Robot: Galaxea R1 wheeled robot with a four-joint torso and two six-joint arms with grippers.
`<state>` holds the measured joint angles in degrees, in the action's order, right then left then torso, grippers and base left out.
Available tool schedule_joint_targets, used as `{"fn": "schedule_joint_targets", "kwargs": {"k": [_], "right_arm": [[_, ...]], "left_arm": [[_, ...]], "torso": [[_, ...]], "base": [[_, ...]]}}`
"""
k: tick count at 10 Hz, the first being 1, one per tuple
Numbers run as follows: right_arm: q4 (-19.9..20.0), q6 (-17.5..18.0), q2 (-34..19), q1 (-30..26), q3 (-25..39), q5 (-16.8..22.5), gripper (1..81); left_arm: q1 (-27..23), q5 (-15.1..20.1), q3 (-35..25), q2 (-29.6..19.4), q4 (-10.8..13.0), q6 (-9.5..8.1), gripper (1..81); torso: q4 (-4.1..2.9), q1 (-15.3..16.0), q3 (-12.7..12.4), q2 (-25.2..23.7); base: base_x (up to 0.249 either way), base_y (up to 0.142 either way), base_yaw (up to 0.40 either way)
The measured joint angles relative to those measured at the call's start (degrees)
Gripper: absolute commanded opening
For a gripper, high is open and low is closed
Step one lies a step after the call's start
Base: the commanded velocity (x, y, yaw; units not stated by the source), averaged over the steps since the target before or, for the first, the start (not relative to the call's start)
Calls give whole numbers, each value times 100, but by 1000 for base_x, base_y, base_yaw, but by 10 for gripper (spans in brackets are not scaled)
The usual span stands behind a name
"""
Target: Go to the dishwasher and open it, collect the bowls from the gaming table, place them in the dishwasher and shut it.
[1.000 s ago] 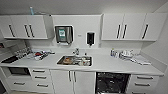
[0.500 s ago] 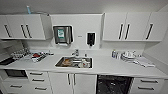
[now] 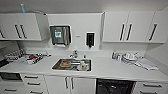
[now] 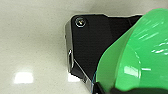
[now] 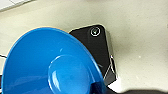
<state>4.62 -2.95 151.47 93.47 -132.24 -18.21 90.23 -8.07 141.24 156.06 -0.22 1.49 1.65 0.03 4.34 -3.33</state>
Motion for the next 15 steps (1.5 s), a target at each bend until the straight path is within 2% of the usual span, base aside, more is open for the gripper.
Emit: {"fn": "schedule_joint_targets", "kwargs": {"k": [4, 6, 13, 15], "right_arm": [[-2, 0, -1, 35, -20, 24, 10], [-2, 0, -11, 16, -20, 24, 10], [-5, 0, -15, 17, -23, 27, 10], [-5, -2, -15, 17, -23, 27, 10]], "left_arm": [[17, 16, -6, -2, -2, 0, 10], [4, 9, -6, 2, 0, 0, 10], [12, 13, -9, -2, -2, 0, 10], [17, 16, -9, -2, 0, 0, 10]], "torso": [[0, -2, 0, -2], [0, 2, 2, 0], [0, 2, 2, 2], [0, 0, 2, 2]], "base": [[159, -84, 0], [115, 0, 0], [0, 0, 0], [0, 0, -194]]}}
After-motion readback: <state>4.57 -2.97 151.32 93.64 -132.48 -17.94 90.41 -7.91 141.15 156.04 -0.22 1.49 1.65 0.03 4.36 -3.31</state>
